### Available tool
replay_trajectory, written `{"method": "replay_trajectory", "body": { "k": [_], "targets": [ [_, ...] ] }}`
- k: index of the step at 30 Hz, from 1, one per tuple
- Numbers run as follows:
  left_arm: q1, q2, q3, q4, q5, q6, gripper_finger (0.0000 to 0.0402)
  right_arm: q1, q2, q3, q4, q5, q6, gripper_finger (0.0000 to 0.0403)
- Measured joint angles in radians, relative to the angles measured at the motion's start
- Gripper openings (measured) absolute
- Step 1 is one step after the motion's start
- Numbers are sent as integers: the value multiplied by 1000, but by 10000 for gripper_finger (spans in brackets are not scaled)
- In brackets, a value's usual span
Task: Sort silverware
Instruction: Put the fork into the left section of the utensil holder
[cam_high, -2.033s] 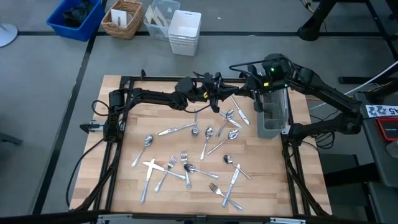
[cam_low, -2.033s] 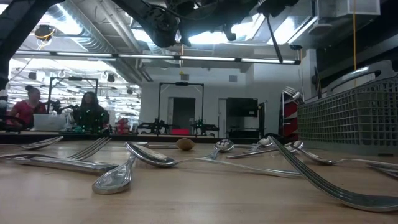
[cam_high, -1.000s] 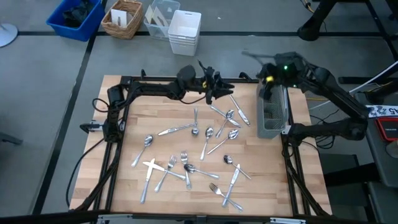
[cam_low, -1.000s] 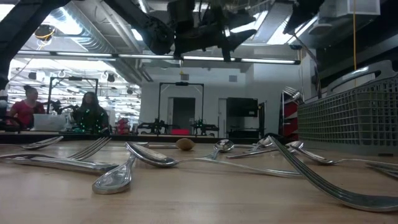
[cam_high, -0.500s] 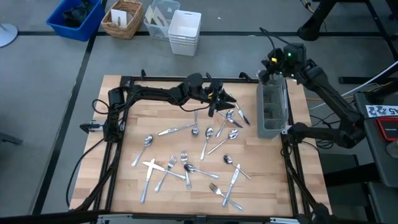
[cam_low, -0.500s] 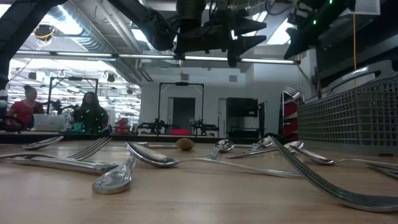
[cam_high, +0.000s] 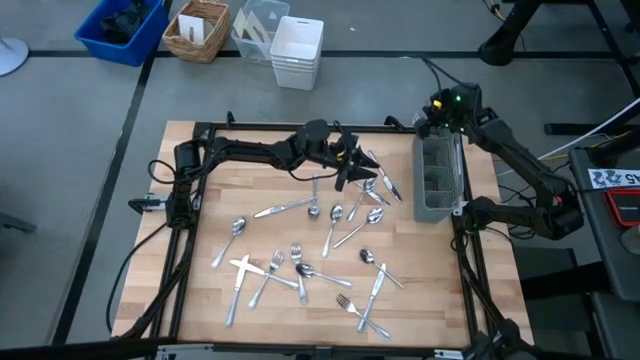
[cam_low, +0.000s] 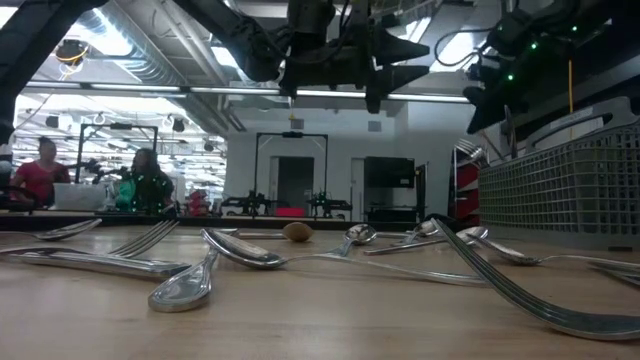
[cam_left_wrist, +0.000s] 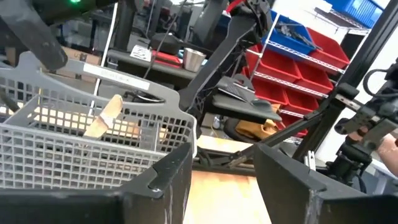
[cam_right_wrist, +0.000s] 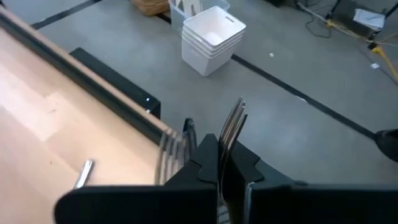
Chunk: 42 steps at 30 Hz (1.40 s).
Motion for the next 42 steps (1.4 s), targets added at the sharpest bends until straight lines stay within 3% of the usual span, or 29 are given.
{"method": "replay_trajectory", "body": {
  "k": [11,26,36,42],
  "targets": [
    [0,0,0,-23,0,1,164,1,0,-35,-47,87,-28,19],
    [3,0,0,-26,0,1,164,2,-1,-34,-65,79,-31,30],
    [18,2,0,-115,3,3,164,2,-1,-32,-74,78,-31,31],
    [17,2,0,-169,4,36,164,2,0,15,-176,51,-30,31]
  ]
}}
